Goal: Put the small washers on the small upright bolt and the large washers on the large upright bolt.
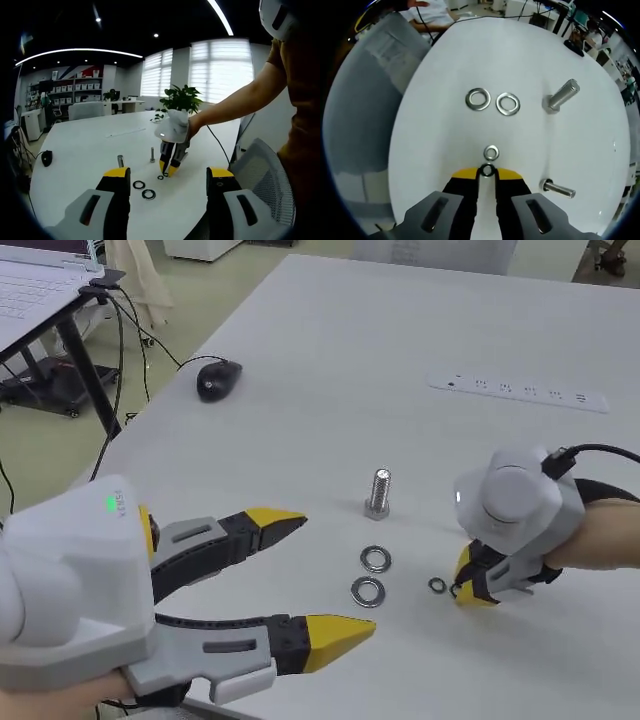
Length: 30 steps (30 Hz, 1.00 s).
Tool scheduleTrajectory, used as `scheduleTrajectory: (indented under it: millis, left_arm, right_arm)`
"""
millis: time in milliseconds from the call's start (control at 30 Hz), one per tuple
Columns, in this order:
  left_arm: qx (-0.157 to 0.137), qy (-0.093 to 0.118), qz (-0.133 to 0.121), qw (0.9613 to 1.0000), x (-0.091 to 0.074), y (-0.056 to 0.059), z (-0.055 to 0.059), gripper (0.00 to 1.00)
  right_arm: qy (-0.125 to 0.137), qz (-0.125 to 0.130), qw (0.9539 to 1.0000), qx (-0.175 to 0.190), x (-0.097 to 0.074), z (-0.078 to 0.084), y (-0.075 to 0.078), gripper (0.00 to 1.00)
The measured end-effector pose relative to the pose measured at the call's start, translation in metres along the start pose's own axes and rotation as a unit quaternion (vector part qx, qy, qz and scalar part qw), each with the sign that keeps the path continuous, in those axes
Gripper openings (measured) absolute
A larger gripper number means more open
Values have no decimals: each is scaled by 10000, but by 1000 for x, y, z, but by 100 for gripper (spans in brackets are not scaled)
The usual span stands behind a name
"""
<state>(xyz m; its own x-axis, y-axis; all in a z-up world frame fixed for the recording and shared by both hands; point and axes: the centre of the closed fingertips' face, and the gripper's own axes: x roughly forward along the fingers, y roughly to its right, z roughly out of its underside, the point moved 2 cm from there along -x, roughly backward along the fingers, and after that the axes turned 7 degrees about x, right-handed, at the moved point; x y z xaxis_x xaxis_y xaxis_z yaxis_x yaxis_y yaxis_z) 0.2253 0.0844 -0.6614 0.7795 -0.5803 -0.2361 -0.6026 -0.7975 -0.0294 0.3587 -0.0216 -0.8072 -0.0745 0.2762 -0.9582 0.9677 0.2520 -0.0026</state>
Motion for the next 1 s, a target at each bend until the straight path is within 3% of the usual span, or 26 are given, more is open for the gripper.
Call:
scheduleTrajectory:
  millis: [333,633,833,1000]
  left_arm:
    - [19,-18,23,10000,2,1,0,60]
    - [113,-55,119,9999,5,3,0,60]
    - [129,-8,129,9998,7,1,-2,60]
    - [123,-3,184,9998,10,4,-2,60]
  right_arm:
    - [-11,33,10000,53,-5,5,5,12]
    - [53,160,9995,250,-33,17,17,12]
    - [11,413,9986,321,-57,27,32,12]
    - [34,615,9975,341,-73,24,46,12]
